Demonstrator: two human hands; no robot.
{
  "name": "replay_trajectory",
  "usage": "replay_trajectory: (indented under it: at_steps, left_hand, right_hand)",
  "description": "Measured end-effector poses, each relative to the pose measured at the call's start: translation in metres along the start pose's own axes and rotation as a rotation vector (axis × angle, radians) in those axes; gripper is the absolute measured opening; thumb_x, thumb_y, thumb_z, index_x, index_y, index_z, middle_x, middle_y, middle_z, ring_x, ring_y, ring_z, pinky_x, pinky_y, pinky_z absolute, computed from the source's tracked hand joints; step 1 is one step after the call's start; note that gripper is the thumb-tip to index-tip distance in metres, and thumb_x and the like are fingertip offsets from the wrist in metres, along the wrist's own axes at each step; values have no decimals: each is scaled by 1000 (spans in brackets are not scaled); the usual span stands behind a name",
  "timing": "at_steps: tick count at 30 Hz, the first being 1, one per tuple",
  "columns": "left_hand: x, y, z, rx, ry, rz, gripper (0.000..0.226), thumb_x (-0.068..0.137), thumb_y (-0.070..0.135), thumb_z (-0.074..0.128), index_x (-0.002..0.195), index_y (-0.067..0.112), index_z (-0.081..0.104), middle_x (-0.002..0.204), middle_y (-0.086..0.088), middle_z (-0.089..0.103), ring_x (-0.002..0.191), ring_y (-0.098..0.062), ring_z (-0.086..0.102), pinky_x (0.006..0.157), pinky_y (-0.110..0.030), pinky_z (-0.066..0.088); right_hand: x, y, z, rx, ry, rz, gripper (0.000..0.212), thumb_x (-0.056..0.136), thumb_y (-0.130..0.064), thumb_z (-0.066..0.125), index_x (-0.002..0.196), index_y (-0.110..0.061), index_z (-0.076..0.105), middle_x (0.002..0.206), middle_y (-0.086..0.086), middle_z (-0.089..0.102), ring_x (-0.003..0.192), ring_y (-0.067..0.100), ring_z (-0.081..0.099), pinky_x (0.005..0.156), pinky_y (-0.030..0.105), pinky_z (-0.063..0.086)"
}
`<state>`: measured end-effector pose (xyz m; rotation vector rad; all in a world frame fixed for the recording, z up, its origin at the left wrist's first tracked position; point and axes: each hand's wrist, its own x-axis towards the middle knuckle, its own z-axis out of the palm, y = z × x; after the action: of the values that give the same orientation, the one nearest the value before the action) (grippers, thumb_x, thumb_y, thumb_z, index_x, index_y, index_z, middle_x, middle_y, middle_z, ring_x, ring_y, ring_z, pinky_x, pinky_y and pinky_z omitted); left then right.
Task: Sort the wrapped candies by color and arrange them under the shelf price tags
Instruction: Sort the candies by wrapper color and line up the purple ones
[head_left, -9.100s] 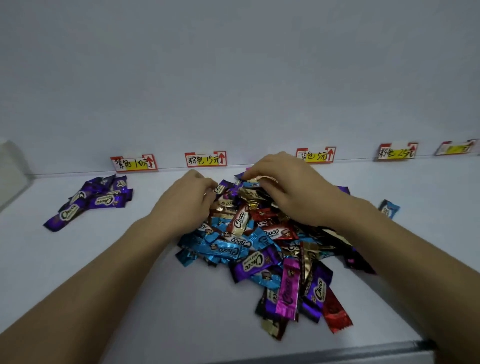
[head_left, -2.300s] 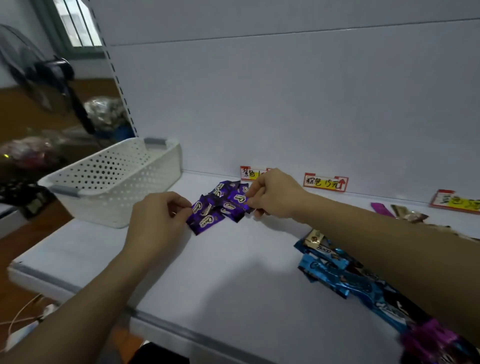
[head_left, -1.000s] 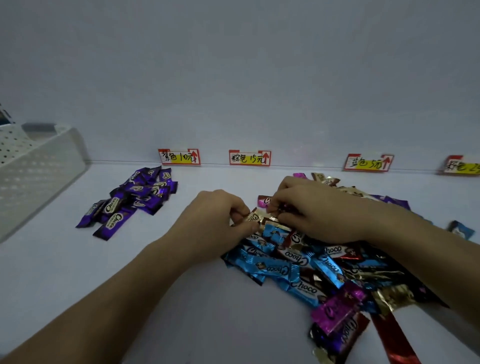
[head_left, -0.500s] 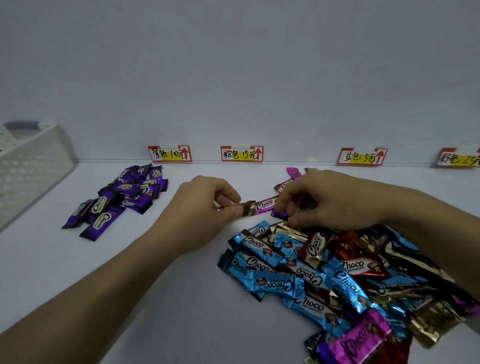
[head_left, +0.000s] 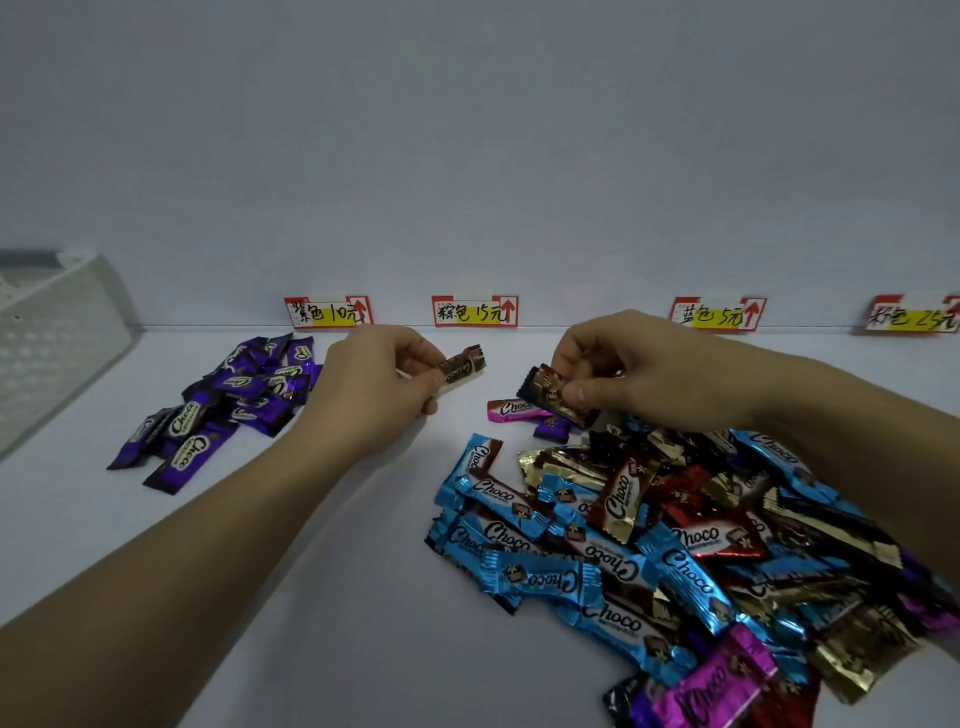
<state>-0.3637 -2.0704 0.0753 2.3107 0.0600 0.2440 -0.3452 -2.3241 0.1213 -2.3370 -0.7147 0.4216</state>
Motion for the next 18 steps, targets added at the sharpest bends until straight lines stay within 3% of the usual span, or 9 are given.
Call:
replay_trajectory:
  at_steps: [2,6,9,13,16,18]
  left_hand:
    - [2,0,-1,15,10,12,9,89,15,73,92,22,72,80,6,73,62,-6,72,73,-37,61]
    - [11,2,-5,28,39,8,6,87,18,77,89,21,73,77,3,74,68,-10,71,74,-36,60]
    - [20,4,-4,-2,34,-16,6,86,20,79,85,21,73,73,1,73,72,-14,70,76,-39,60]
    - [23,5,-4,6,26,-4,5,86,23,79,85,22,74,74,3,72,70,-13,68,72,-35,59]
    - [20,2,-6,-8,18,1,8,86,21,78,82,24,73,73,2,72,70,-13,69,73,-37,60]
    - [17,-1,-7,-26,11,-11,5,86,20,78,85,22,73,74,1,72,71,-14,69,72,-38,60]
  right_hand:
    - [2,-1,1,13,27,9,6,94,-23,69,99,-23,66,84,-1,75,78,19,72,77,42,61]
    - [18,-6,2,-19,179,29,14,86,-31,76,96,-24,69,80,-2,73,69,9,68,67,29,54]
    - [40,-9,-1,-15,230,65,26,78,-36,83,92,-19,71,80,0,72,70,13,66,67,30,52]
    - [50,-11,-10,-113,-31,109,30,72,-37,87,91,-18,72,75,-4,73,69,8,63,68,29,49]
    - [42,-8,-14,-63,-239,106,22,83,-32,79,99,-19,73,77,-4,75,69,6,63,70,27,46]
    - [37,-4,-13,-71,-280,66,16,91,-27,72,105,-19,71,77,-6,74,72,6,64,73,26,47]
